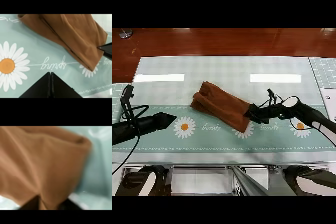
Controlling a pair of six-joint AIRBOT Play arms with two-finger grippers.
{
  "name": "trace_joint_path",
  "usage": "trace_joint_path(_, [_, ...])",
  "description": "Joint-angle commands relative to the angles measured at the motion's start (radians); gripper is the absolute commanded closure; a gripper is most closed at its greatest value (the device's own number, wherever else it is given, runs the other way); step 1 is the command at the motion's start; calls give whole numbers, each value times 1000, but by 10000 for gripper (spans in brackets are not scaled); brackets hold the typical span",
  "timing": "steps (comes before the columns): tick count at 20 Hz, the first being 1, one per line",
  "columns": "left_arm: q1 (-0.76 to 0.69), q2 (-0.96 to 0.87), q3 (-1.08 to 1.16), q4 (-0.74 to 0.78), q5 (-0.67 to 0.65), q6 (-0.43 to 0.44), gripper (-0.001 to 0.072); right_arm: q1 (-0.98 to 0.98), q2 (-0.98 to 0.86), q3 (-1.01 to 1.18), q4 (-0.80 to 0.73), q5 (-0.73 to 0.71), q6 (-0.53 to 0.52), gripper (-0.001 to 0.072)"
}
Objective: Fold the shirts.
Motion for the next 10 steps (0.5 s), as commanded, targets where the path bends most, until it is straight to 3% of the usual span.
trace_joint_path(1, [-13, 0, -1, 0, 16, 0, 687, 37, -104, 112, 66, 48, -79, 516])
trace_joint_path(2, [-13, 0, -1, 0, 21, -1, 687, 58, -121, 164, 53, 82, -129, 677])
trace_joint_path(6, [-13, 0, -1, 1, 21, 0, 687, 81, -126, 469, -34, 174, -126, 673])
trace_joint_path(10, [-13, 0, -1, 1, 21, 0, 687, 80, -126, 875, -270, 302, 26, 673])
